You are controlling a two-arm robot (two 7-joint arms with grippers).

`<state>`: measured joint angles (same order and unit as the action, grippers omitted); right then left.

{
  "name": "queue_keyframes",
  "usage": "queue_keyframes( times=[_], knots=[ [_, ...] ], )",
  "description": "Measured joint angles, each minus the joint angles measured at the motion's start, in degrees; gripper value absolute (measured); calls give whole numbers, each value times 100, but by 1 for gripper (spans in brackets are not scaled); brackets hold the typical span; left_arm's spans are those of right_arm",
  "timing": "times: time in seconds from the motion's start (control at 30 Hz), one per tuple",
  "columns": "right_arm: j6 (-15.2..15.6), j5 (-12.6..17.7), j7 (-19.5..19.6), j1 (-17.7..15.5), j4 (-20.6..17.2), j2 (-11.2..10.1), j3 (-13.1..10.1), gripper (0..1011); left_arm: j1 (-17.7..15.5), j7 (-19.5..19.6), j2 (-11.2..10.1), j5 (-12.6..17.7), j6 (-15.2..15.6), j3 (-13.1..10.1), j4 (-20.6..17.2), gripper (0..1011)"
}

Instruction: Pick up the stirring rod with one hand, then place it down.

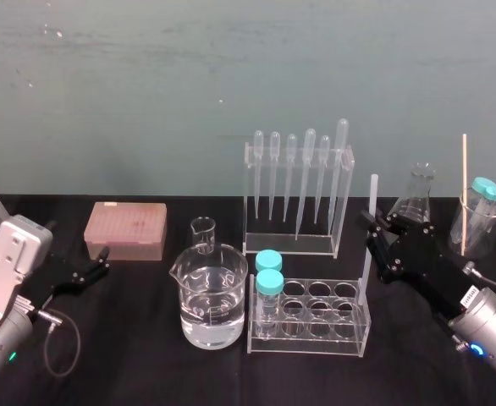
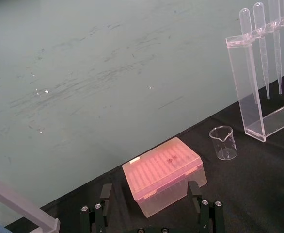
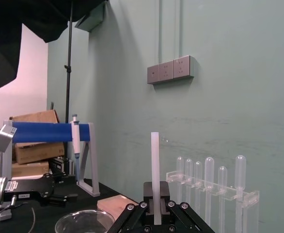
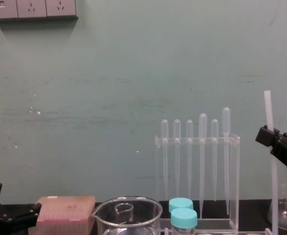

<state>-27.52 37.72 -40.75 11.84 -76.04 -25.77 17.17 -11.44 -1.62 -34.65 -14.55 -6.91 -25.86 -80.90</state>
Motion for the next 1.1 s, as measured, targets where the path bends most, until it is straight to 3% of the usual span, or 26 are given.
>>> queue_keyframes(
  times=[1.1],
  knots=[
    [0, 0, -1, 0, 0, 0, 0, 73, 0, 0, 0, 0, 0, 0, 0, 1000]
  ],
)
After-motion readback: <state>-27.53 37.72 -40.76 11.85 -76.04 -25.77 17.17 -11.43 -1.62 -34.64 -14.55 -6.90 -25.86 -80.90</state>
